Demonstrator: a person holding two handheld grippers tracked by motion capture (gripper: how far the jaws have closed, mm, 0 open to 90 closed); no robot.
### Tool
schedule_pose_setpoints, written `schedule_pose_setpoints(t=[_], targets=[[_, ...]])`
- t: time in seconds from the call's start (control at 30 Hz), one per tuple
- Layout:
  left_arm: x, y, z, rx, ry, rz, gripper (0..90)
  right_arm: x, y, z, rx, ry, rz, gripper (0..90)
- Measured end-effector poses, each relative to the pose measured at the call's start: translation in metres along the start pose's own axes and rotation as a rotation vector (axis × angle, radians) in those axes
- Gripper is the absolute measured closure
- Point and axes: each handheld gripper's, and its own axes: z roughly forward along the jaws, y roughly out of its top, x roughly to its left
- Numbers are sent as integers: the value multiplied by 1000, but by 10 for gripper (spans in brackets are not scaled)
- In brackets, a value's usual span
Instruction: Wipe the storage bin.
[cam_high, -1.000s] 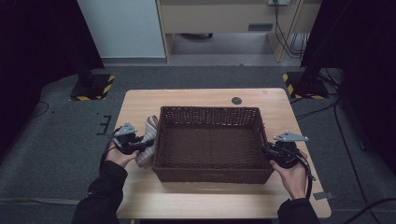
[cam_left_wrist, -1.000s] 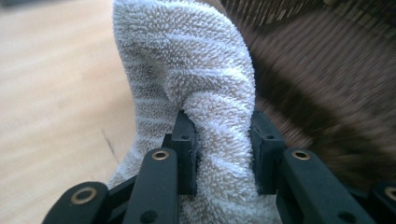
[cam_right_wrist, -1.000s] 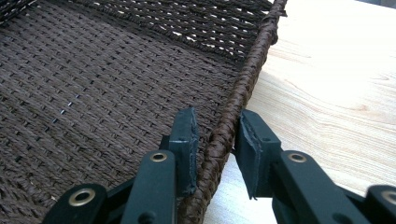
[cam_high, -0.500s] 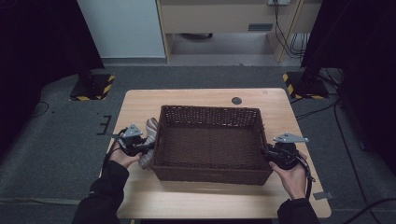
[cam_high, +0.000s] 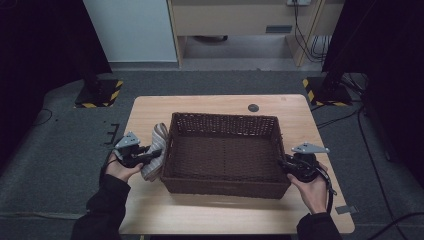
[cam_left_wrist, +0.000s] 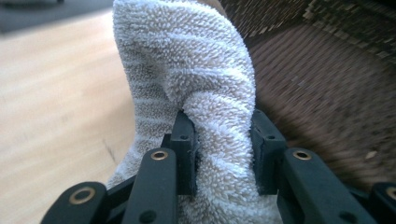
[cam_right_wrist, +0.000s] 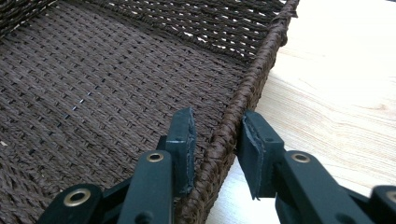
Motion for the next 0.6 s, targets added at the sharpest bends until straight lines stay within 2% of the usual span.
schedule_pose_setpoints(t=[0.07, 0.17, 0.27, 0.37, 0.53, 0.57, 0.6], targets=[[-6, 4, 0, 25, 5, 43, 662, 2, 1, 1, 2, 1, -6, 670], [-4, 5, 7, 33, 5, 40, 663, 3, 1, 1, 0, -3, -3, 670], [3, 8, 14, 19, 10, 26, 662, 2, 1, 3, -4, 8, 5, 662], [7, 8, 18, 19, 9, 30, 663, 2, 3, 5, -4, 2, 2, 660], [7, -6, 21, 39, 2, 28, 665, 2, 2, 5, -7, 5, 0, 657], [5, -21, 29, 86, -11, 25, 667, 3, 3, 5, -1, 2, 0, 657], [4, -27, 33, 106, -21, 21, 666, 3, 3, 5, -2, 2, 0, 657]])
